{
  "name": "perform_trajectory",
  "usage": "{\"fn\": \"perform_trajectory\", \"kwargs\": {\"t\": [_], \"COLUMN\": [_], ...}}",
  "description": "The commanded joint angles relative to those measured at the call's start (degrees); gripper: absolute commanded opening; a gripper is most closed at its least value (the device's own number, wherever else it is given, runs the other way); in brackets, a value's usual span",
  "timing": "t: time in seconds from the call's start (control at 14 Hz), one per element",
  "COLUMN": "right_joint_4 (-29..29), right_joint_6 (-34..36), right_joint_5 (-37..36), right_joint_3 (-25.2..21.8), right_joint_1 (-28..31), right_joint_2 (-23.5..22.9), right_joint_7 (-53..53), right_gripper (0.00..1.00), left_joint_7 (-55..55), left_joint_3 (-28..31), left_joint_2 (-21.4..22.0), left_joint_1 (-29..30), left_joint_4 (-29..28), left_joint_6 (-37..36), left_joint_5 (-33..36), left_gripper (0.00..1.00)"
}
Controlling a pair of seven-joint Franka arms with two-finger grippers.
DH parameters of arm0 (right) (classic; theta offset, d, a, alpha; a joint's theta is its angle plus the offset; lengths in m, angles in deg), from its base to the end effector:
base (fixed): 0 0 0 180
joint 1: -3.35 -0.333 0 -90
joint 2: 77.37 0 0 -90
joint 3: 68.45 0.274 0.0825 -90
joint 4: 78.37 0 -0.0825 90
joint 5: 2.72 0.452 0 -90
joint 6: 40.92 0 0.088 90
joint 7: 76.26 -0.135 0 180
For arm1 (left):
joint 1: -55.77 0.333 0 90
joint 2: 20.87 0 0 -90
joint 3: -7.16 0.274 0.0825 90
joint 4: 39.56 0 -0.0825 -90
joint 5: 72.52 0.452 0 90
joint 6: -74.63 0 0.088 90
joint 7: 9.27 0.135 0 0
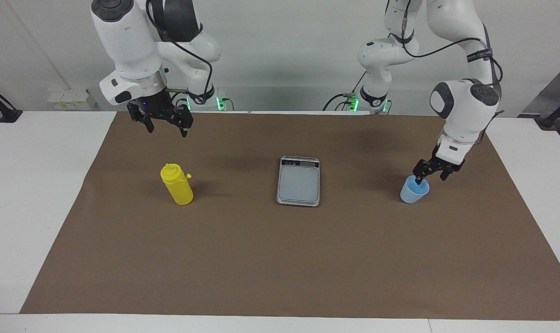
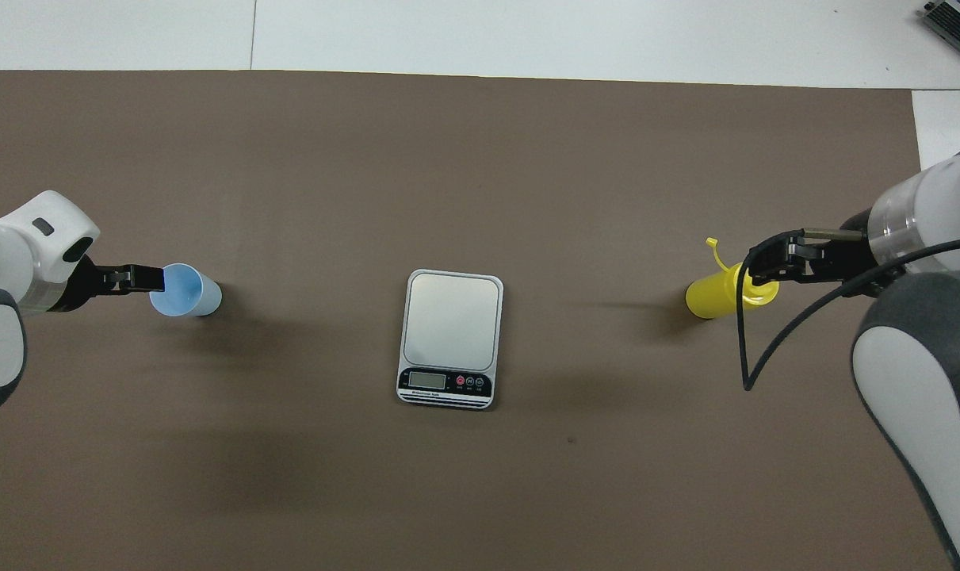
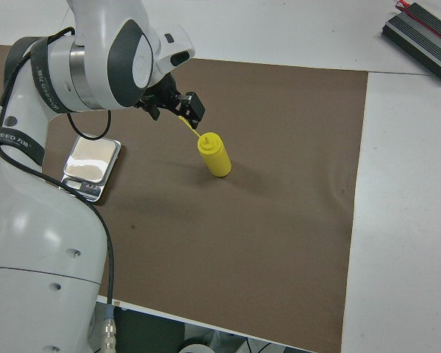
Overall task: Pour seasoning into cup on scale with both arms
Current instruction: 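Reach the left gripper to the light-blue cup and grasp it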
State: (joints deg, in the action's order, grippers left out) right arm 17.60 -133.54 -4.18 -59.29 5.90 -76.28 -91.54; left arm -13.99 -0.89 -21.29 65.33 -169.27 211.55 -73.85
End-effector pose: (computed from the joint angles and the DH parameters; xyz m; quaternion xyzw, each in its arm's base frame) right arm 0.6135 0.0683 0.5138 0.9969 -0.0748 -0.0168 0.0177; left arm 0.5864 0.0147 0.2545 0.9963 0.0623 0.0590 0.0106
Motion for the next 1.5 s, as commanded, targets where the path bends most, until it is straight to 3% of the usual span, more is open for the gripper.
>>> {"fn": "perform_trajectory", "kwargs": {"t": [0.0, 0.07, 0.14, 0.21, 0.36, 0.64, 0.93, 1.14, 1.43], "right_joint_4": [1.5, 1.5, 1.5, 1.5, 1.5, 1.5, 1.5, 1.5, 1.5], "right_joint_6": [-0.6, -0.6, -0.6, -0.6, -0.6, -0.6, -0.6, -0.6, -0.6], "right_joint_5": [0.7, 0.7, 0.7, 0.7, 0.7, 0.7, 0.7, 0.7, 0.7], "right_joint_3": [0.2, 0.2, 0.2, 0.2, 0.2, 0.2, 0.2, 0.2, 0.2], "right_joint_1": [0.7, 0.7, 0.7, 0.7, 0.7, 0.7, 0.7, 0.7, 0.7], "right_joint_2": [1.4, 1.4, 1.4, 1.4, 1.4, 1.3, 1.3, 1.4, 1.4], "right_joint_7": [1.0, 1.0, 1.0, 1.0, 1.0, 1.0, 1.0, 1.0, 1.0], "right_gripper": [1.0, 1.0, 1.0, 1.0, 1.0, 1.0, 1.0, 1.0, 1.0], "left_joint_7": [-1.0, -1.2, -1.3, -1.3, -0.5, -0.4, -0.7, -5.4, -16.5], "left_joint_3": [0.0, 0.0, 0.0, 0.0, 0.0, -0.1, -0.5, -0.5, -0.4], "left_joint_2": [-2.1, -2.6, -2.6, -2.6, -2.9, -3.7, -4.9, -5.5, -6.3], "left_joint_1": [-0.5, -0.5, -0.5, -0.6, -0.7, -0.9, -2.0, -7.1, -18.0], "left_joint_4": [-1.4, -1.6, -1.6, -1.6, -1.6, 0.7, 10.9, 19.9, 22.1], "left_joint_6": [3.9, 4.7, 4.8, 4.9, 4.5, 3.7, -5.7, -16.1, -17.3], "left_joint_5": [-0.8, -0.8, -0.8, -0.8, -0.8, -0.8, -1.5, -4.2, -3.8], "left_gripper": [1.0, 0.97, 0.66, 0.41, 0.0, 0.0, 0.0, 0.0, 0.0]}}
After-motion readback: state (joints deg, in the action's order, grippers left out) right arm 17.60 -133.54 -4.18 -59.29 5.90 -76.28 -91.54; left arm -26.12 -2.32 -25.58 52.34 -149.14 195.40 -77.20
